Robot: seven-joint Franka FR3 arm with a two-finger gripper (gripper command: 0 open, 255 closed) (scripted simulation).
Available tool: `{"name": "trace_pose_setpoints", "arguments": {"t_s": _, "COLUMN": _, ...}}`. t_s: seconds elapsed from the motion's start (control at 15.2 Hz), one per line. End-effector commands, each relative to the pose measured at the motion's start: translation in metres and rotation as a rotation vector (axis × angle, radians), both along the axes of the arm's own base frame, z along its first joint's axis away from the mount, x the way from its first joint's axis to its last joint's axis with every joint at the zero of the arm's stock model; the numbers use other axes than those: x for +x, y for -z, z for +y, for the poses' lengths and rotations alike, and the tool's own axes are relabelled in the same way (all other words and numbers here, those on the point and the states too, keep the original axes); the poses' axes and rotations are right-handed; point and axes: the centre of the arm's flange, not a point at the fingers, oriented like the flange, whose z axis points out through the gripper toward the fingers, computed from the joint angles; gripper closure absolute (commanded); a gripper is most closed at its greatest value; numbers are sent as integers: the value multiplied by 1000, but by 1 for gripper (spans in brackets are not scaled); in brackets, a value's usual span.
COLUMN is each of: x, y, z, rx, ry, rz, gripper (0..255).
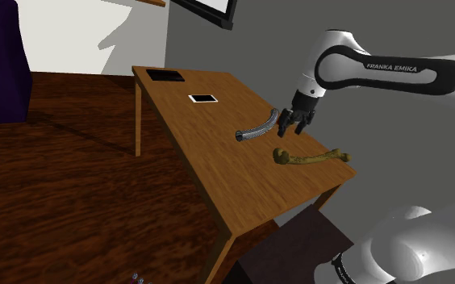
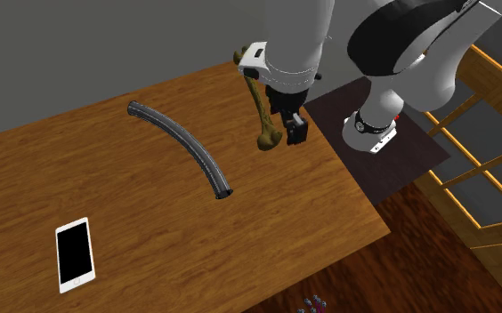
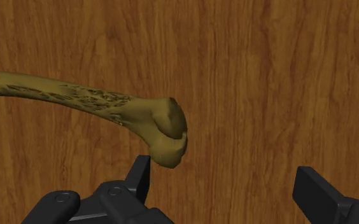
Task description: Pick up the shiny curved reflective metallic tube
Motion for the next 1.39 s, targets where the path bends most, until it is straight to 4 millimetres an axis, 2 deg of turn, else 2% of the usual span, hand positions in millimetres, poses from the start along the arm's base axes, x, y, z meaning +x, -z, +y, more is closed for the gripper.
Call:
{"name": "trace_pose_setpoints", "arguments": {"t_s": 0.0, "x": 23, "y": 10, "z": -11, "rx": -3, "ry": 42, "rz": 0, "gripper": 0}}
{"name": "trace_pose_setpoints", "arguments": {"t_s": 0.66, "x": 124, "y": 53, "z": -82, "rx": -15, "ry": 245, "rz": -1, "gripper": 0}}
{"name": "trace_pose_setpoints", "arguments": {"t_s": 1.32, "x": 210, "y": 96, "z": -173, "rx": -28, "ry": 448, "rz": -2, "gripper": 0}}
